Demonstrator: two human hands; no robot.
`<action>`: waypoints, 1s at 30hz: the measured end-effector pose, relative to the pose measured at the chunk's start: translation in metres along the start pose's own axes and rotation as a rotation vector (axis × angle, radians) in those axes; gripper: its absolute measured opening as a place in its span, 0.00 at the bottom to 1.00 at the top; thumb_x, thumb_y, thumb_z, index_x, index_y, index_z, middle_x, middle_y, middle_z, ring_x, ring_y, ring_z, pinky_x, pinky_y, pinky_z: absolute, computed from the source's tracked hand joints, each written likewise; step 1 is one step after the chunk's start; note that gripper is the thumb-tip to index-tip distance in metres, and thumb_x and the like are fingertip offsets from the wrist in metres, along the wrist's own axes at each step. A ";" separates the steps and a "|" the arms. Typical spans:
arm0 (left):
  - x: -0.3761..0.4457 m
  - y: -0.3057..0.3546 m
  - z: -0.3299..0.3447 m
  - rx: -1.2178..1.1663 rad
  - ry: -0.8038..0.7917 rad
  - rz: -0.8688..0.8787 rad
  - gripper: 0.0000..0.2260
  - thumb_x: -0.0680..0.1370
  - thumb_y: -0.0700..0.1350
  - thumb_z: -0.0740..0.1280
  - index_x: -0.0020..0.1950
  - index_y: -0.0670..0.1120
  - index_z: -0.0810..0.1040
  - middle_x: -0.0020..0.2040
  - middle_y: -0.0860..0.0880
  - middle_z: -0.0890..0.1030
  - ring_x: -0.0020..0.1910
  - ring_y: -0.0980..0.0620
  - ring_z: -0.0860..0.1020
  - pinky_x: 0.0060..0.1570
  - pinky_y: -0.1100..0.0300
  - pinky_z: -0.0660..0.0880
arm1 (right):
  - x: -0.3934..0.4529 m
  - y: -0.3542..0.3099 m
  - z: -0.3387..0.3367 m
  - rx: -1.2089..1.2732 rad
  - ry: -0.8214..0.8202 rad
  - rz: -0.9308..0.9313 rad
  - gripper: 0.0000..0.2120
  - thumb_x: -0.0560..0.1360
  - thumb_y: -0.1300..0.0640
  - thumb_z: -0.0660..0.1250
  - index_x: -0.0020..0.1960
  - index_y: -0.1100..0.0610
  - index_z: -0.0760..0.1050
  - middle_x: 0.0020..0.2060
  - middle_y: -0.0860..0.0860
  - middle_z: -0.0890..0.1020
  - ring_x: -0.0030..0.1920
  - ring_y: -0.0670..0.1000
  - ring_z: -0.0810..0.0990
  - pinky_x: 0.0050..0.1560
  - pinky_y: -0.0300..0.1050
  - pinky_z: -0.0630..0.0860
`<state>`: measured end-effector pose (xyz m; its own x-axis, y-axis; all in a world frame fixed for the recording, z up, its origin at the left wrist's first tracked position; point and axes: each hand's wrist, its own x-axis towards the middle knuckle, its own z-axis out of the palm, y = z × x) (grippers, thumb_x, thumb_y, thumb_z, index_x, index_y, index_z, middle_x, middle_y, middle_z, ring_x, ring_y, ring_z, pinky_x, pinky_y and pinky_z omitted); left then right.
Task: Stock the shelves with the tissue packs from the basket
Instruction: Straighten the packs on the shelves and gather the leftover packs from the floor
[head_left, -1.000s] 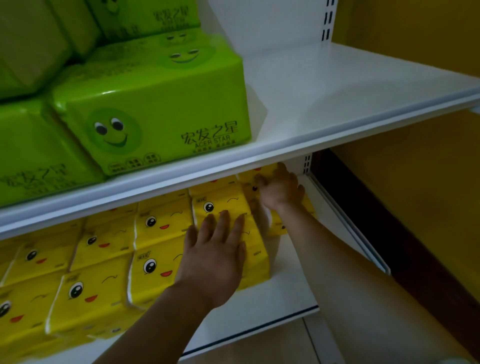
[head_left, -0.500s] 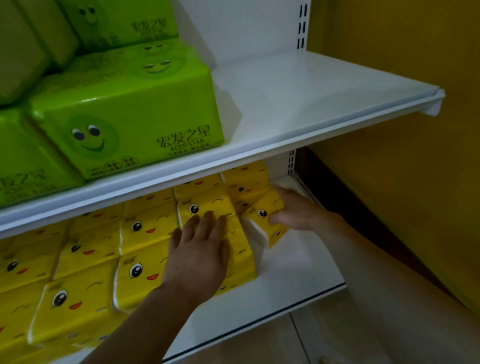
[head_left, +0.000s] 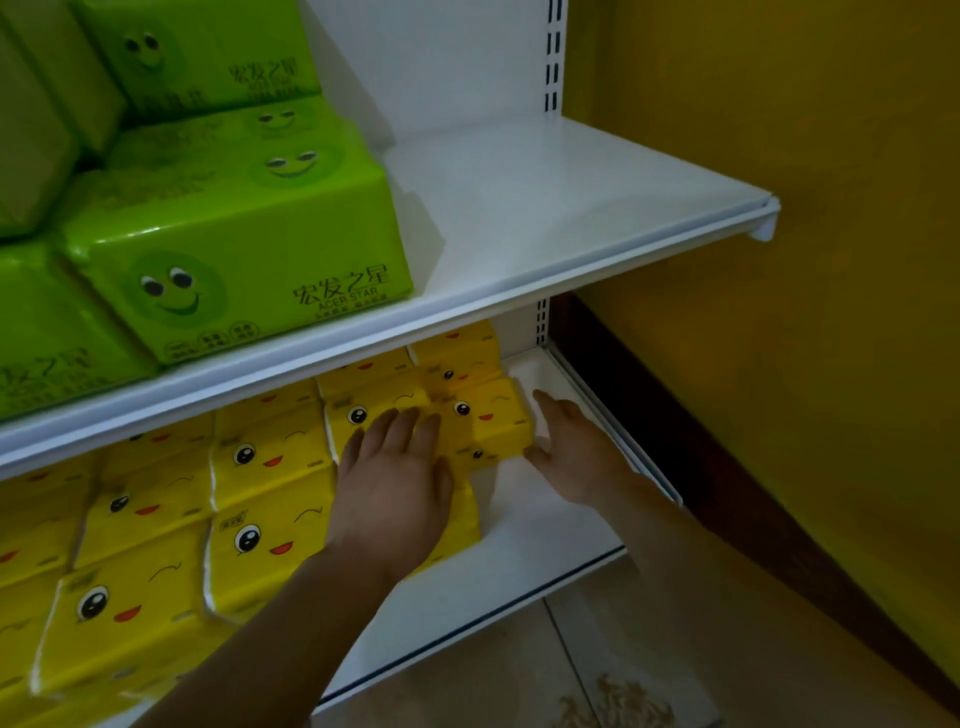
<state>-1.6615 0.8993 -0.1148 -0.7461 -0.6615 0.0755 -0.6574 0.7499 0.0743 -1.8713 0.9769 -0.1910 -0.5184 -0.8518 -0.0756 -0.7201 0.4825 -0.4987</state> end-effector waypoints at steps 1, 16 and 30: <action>0.000 0.009 0.000 -0.061 0.047 0.049 0.26 0.77 0.55 0.50 0.68 0.46 0.74 0.66 0.44 0.77 0.66 0.40 0.73 0.64 0.44 0.71 | -0.012 0.005 -0.009 0.000 0.028 0.029 0.34 0.79 0.48 0.64 0.79 0.52 0.51 0.71 0.58 0.67 0.65 0.59 0.74 0.62 0.53 0.74; -0.135 0.256 0.017 -0.817 -0.307 0.561 0.10 0.80 0.50 0.63 0.60 0.49 0.76 0.50 0.52 0.81 0.51 0.52 0.79 0.49 0.59 0.74 | -0.385 0.086 -0.112 0.103 0.452 0.602 0.10 0.79 0.52 0.65 0.59 0.52 0.79 0.47 0.49 0.85 0.47 0.50 0.82 0.44 0.42 0.74; -0.298 0.377 0.103 -0.514 -1.098 0.635 0.13 0.81 0.47 0.57 0.65 0.47 0.68 0.57 0.38 0.77 0.56 0.39 0.77 0.45 0.57 0.70 | -0.566 0.168 -0.026 0.017 0.044 1.225 0.42 0.75 0.48 0.68 0.79 0.59 0.47 0.69 0.60 0.69 0.66 0.60 0.73 0.63 0.49 0.72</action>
<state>-1.6978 1.3797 -0.2122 -0.7594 0.3173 -0.5680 -0.2406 0.6741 0.6983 -1.7110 1.5454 -0.2098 -0.8639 0.1709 -0.4738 0.2604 0.9567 -0.1297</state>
